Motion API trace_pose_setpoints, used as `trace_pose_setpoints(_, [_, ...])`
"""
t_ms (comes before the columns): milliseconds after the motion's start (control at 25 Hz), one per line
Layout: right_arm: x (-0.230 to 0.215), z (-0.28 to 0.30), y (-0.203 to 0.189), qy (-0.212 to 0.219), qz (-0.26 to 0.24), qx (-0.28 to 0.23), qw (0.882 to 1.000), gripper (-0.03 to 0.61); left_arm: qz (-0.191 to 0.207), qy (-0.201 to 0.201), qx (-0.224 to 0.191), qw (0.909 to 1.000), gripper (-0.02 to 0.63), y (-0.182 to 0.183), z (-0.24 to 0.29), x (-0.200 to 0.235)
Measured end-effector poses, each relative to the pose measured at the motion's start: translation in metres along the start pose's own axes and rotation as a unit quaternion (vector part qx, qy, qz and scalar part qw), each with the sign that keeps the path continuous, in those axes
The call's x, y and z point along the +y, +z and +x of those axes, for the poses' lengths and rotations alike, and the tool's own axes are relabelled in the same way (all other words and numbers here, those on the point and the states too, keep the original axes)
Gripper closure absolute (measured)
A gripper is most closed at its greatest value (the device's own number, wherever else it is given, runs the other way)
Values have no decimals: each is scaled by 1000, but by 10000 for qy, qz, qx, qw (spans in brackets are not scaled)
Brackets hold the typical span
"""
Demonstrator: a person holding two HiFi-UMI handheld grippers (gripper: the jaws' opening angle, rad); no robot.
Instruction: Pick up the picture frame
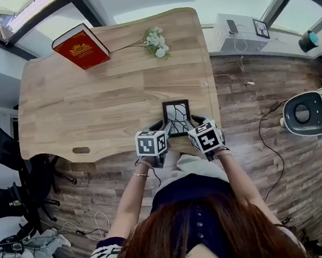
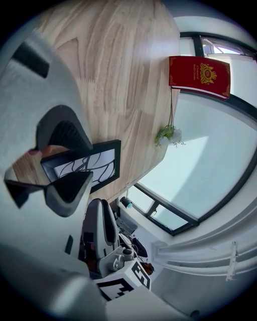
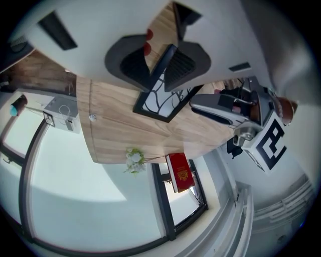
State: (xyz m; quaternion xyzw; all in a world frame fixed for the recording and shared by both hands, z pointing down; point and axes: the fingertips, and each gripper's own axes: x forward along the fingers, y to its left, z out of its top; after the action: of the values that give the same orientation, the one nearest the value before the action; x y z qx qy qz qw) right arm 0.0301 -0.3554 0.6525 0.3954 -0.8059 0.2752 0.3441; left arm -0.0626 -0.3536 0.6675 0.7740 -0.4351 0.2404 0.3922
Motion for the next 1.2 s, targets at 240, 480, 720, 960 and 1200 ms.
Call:
trace_pose_setpoints(240, [-1,9,-9,35,99,154,9998,477,-121,14,155,9998,483,-11,6,3])
trace_pose_setpoints(480, [-3,15,-16,44,225,235,9995,471,-309,-1,255,9992,483,-20,10,7])
trace_pose_setpoints(720, [-2,19,-22,58,366,266,9990,471,-243,93,290,9992,485,-23,11,11])
trace_pose_setpoints(960, [0,23,-28,43,464,277,9985,469,-113,95,297,9994,485,-24,14,6])
trace_pose_setpoints(1200, [-1,25,-29,-62,695,212,9973,471,-37,244,213,9995,493,-25,16,6])
